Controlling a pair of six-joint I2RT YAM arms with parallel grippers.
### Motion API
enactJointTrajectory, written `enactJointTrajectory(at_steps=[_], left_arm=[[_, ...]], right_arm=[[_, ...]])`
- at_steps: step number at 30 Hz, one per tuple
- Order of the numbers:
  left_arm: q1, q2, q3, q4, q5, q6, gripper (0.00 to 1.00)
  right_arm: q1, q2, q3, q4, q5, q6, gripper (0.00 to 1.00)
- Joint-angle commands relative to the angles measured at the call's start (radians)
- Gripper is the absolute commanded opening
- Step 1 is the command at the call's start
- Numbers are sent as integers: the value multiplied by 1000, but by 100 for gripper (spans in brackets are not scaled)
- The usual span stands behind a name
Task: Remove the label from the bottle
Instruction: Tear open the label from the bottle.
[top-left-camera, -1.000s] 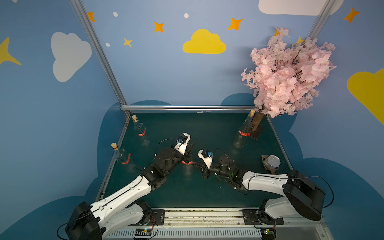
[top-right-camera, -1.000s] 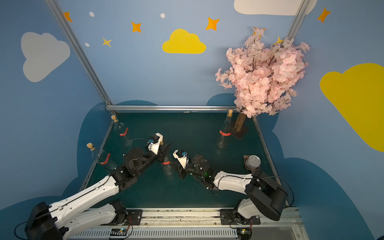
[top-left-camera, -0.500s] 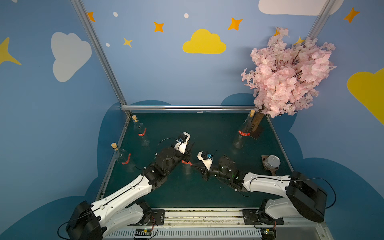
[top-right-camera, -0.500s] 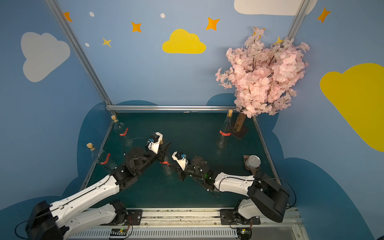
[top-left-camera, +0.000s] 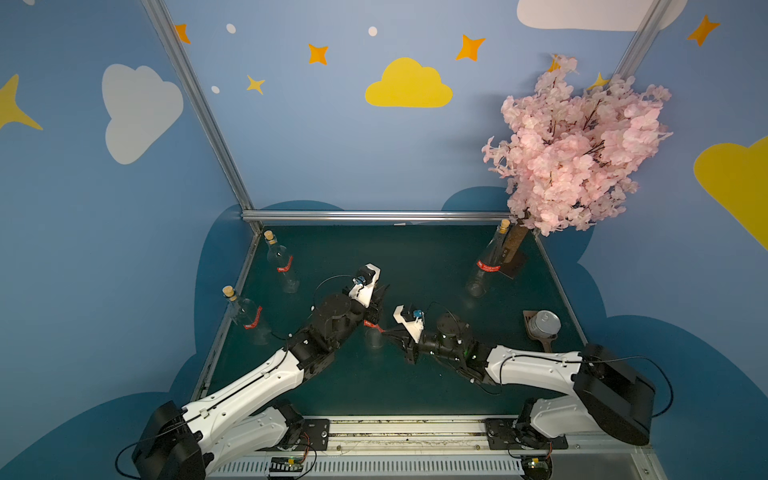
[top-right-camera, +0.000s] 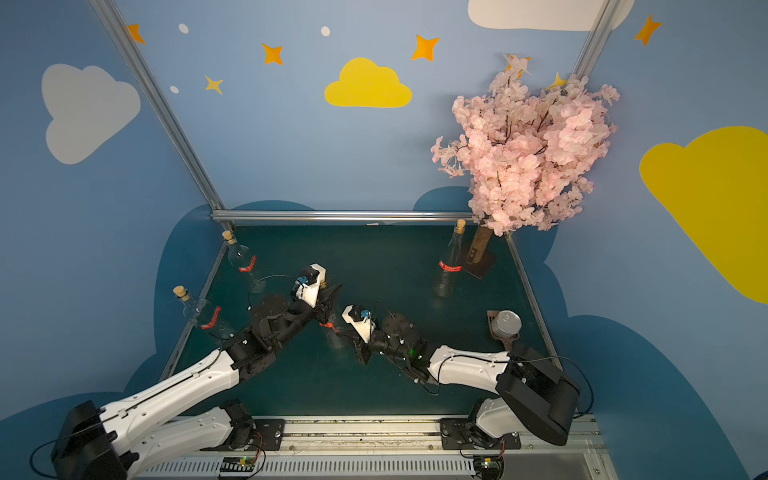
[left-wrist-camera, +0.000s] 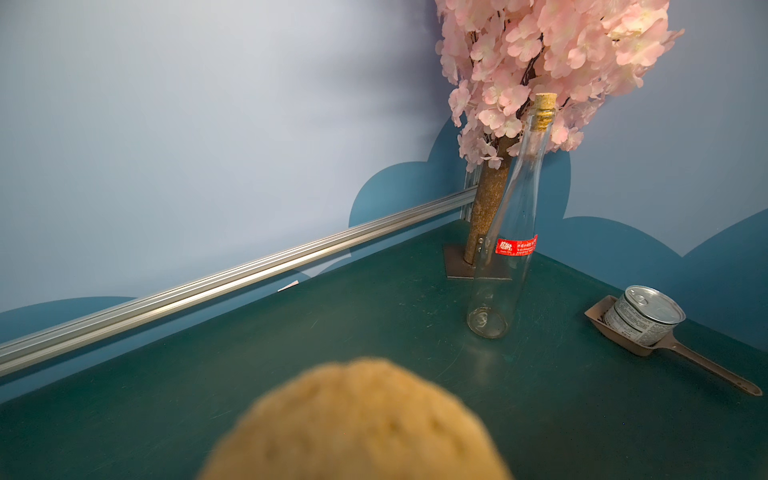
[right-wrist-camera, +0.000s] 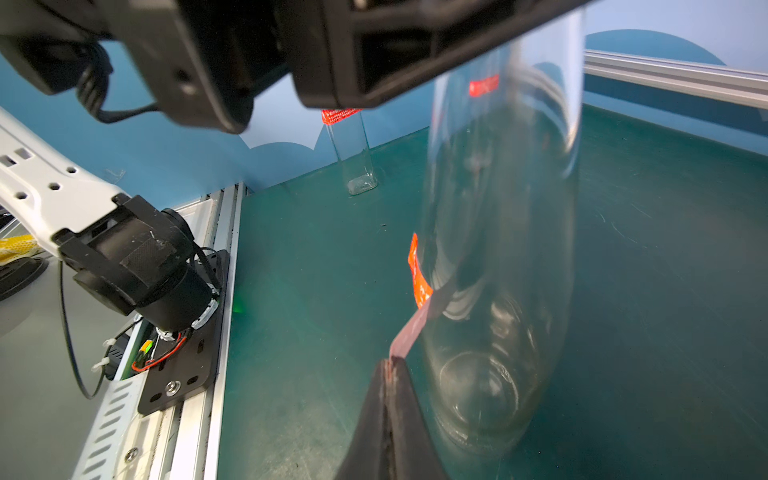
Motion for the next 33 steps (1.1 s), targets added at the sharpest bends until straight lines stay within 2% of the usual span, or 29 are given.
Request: enactJointTrajectory(at_steps=[1, 33], left_arm=[[7, 17, 4, -61, -43, 36, 3], [6, 22, 5, -63, -44, 35, 3]], right_arm=[[11, -10, 10, -4, -40, -11, 0], [29, 10, 26, -4, -86, -22, 0]])
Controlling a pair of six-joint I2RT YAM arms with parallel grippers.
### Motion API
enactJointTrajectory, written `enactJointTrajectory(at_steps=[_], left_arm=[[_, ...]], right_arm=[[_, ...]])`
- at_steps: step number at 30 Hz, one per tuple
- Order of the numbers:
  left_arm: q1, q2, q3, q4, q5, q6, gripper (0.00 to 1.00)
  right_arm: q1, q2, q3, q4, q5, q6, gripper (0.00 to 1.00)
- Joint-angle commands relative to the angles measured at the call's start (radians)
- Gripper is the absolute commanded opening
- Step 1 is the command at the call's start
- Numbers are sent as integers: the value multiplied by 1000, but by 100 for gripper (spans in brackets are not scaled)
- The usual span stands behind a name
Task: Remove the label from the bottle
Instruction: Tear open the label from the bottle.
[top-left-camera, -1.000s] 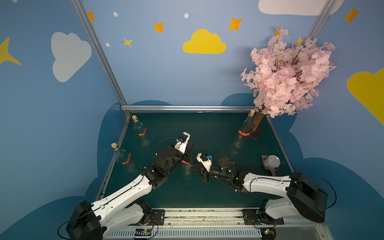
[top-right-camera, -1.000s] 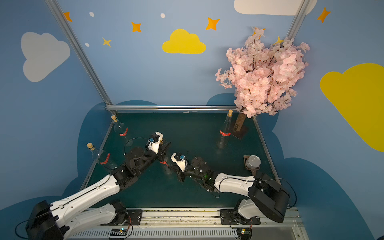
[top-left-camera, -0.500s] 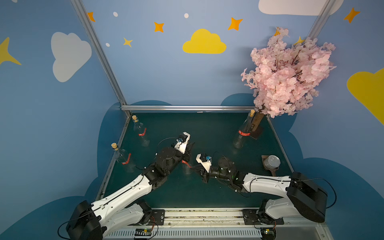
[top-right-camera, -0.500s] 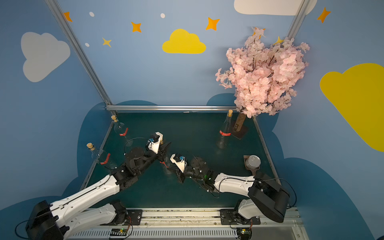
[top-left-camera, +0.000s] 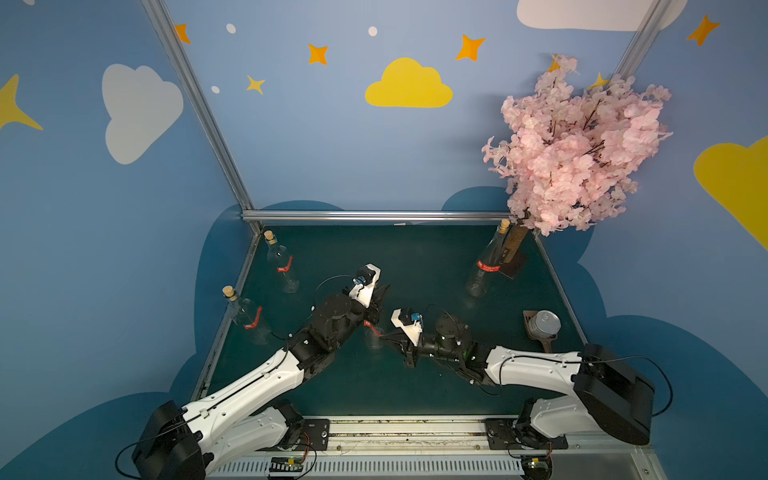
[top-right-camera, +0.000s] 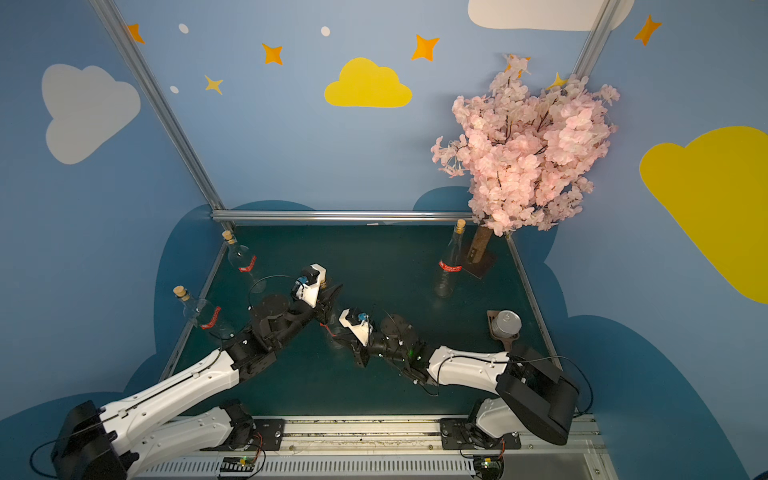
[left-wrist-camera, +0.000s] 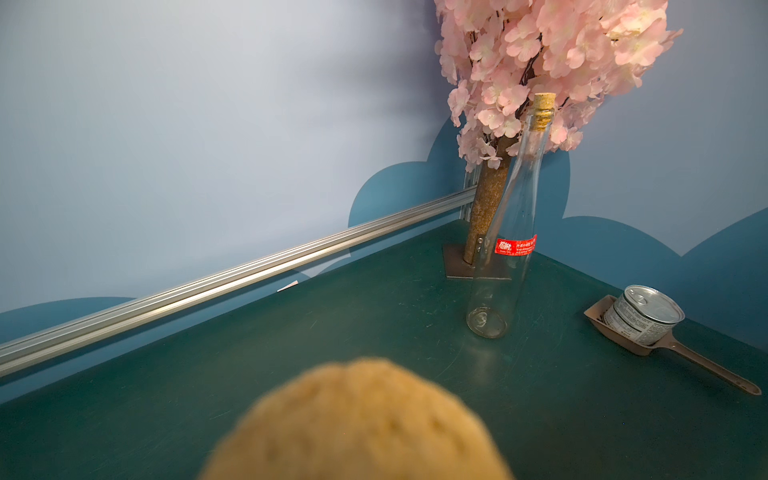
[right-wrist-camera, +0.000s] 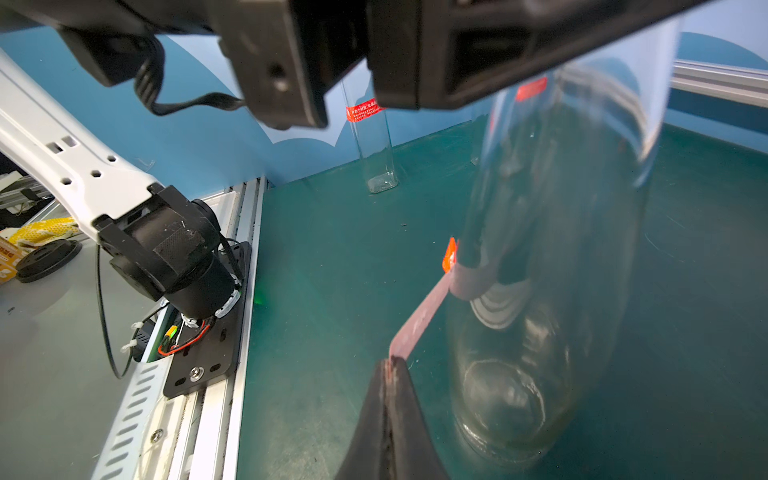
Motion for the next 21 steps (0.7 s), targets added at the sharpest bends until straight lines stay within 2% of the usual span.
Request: enactJointTrajectory(at_steps=[1, 21], left_arm=[[8, 21, 4, -62, -43, 36, 3], [7, 17, 6, -67, -49, 34, 3]], right_arm=[[15, 9, 25, -5, -44, -7, 0], [17, 16, 23, -5, -48, -2, 0]])
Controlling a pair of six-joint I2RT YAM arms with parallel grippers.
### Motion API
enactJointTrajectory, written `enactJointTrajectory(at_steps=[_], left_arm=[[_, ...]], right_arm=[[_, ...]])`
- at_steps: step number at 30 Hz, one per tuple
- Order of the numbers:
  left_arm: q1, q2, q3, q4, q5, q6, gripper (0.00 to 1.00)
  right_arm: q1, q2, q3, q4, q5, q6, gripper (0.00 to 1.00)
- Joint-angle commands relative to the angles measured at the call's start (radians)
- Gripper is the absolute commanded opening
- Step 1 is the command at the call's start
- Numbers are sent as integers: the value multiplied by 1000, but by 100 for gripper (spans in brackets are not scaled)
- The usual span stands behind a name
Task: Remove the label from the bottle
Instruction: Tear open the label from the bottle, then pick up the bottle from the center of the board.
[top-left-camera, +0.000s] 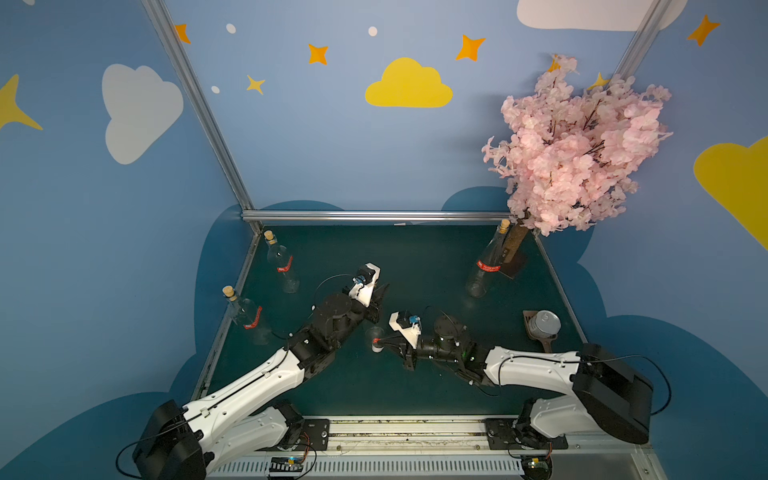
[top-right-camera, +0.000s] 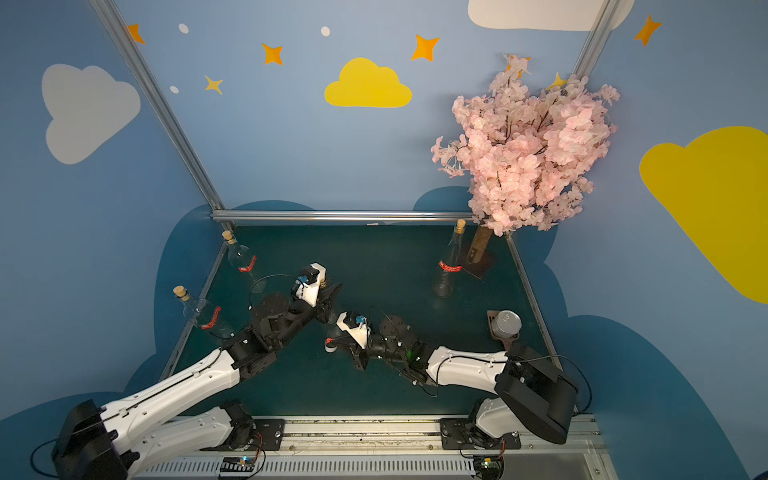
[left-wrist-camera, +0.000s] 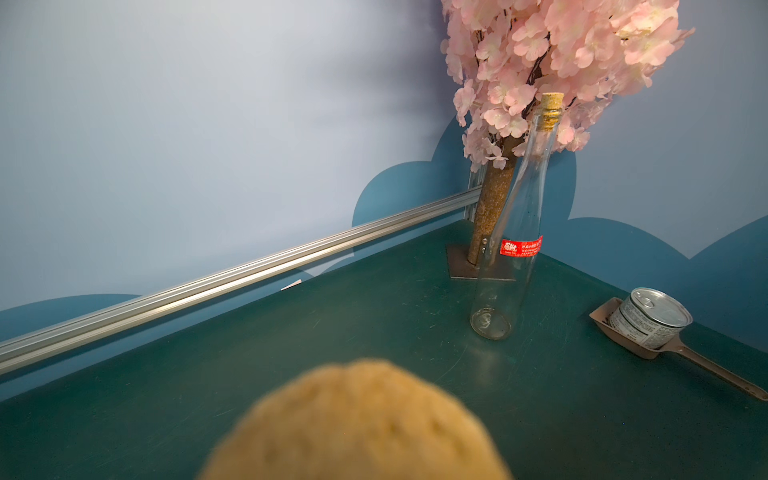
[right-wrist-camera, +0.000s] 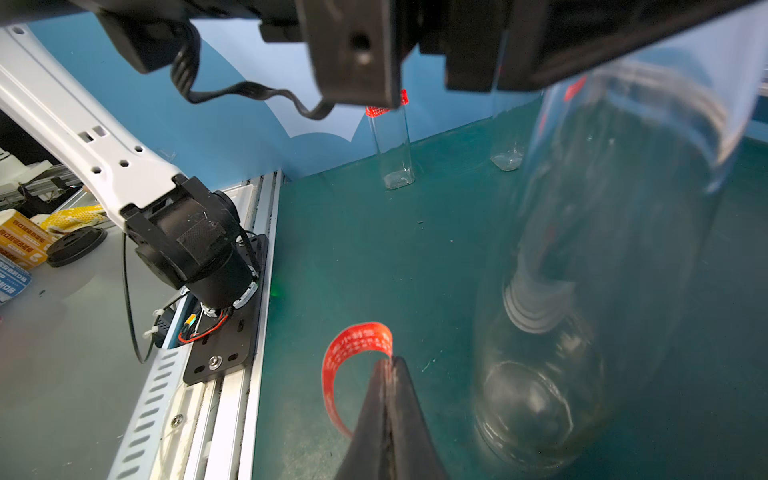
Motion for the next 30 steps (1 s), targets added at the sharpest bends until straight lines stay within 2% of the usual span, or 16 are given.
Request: enactJointTrajectory(at_steps=[1, 9, 22, 30], left_arm=[[8, 11, 2, -67, -38, 39, 3], [7, 28, 44, -3, -33, 57, 3], [27, 278, 279, 179, -14, 113, 3], [91, 380, 356, 264, 1, 93, 3]], right_arm=[[5, 12, 18, -3, -13, 3, 0], [5, -44, 27, -111, 10, 0, 0], [-23, -138, -13, -200, 100, -8, 0], [-39, -149, -20, -224, 109, -4, 0]])
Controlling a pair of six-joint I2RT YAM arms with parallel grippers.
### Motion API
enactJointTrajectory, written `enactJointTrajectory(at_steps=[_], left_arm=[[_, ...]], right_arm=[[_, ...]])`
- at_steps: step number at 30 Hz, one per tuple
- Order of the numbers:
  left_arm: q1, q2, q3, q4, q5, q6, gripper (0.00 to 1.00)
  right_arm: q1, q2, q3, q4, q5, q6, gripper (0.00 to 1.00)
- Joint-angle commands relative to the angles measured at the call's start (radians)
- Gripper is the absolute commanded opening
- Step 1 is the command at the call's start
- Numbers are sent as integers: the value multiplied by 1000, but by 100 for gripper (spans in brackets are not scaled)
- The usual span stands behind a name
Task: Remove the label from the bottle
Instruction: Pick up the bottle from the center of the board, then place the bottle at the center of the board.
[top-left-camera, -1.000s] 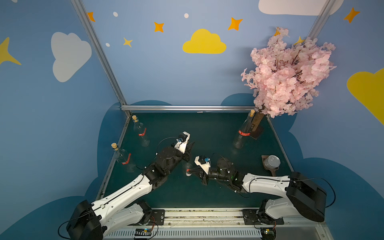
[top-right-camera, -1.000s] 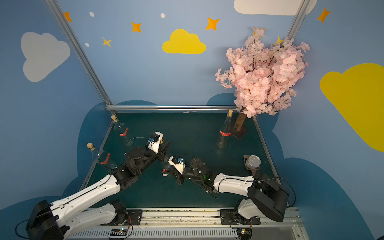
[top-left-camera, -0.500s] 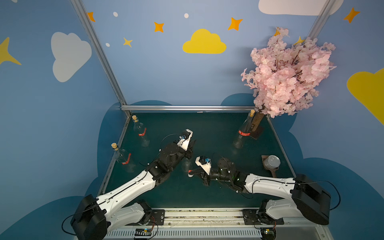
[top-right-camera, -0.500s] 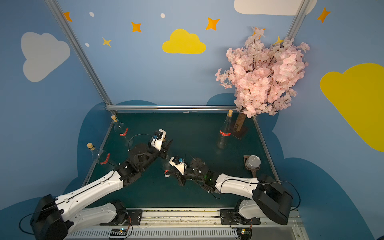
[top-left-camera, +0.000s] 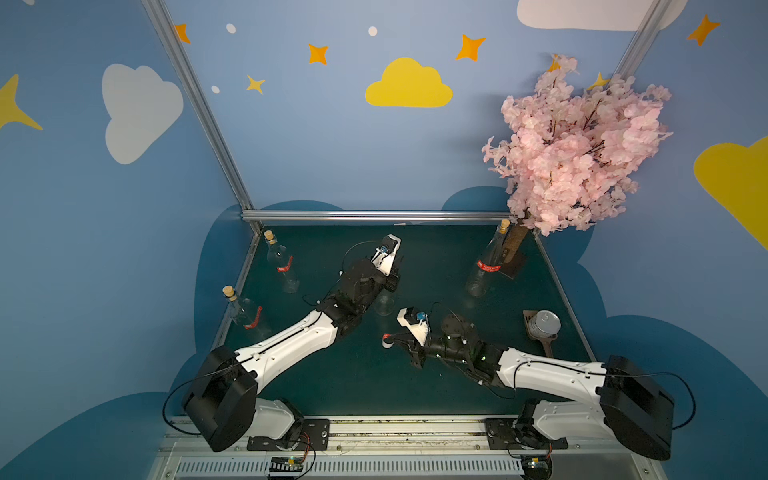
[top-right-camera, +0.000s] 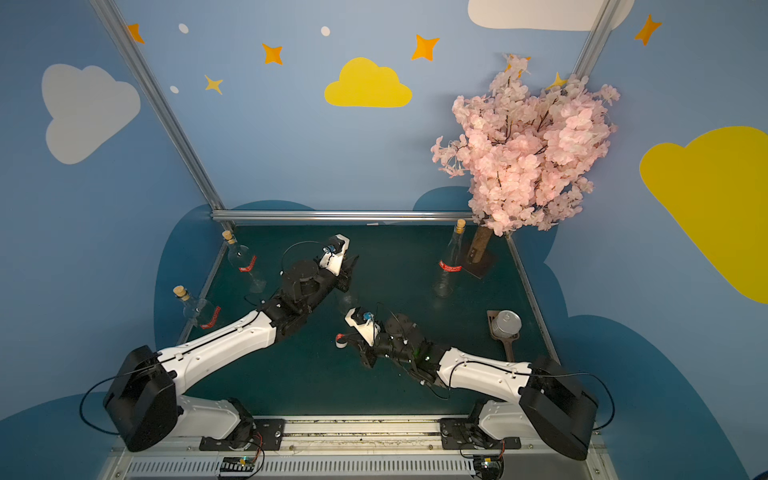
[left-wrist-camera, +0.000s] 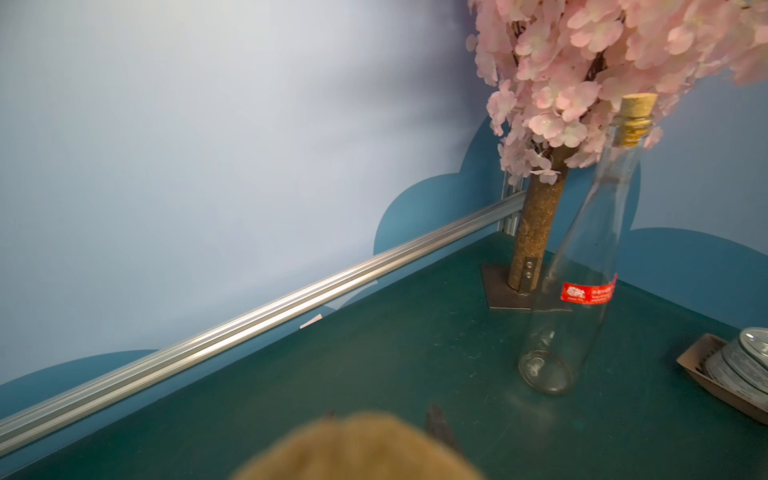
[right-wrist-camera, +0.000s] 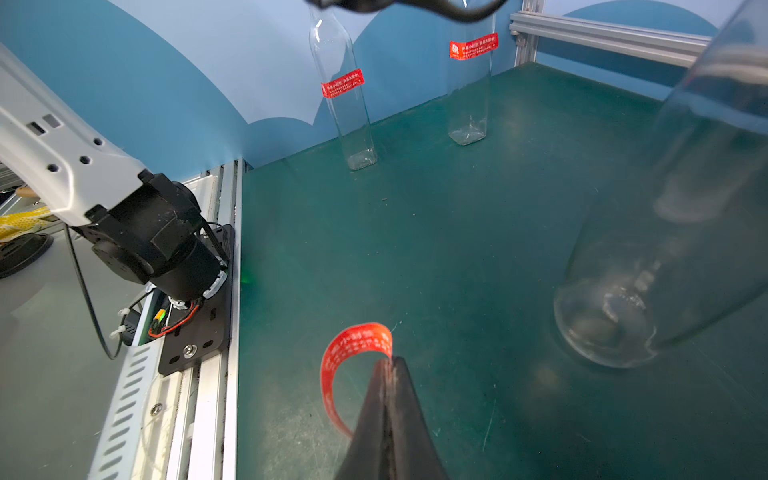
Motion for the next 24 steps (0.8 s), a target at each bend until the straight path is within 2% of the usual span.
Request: enactJointTrajectory(at_steps=[1, 15, 24], left_arm=[[32, 9, 65, 157, 11, -1, 3], [91, 139, 154, 216, 70, -23, 3], [109, 161, 160, 207, 85, -28, 3]], right_arm=[[-8, -19, -12, -19, 13, -1, 0], [-28, -21, -24, -20, 8, 7, 0], [-31, -43, -35, -32, 8, 7, 0]])
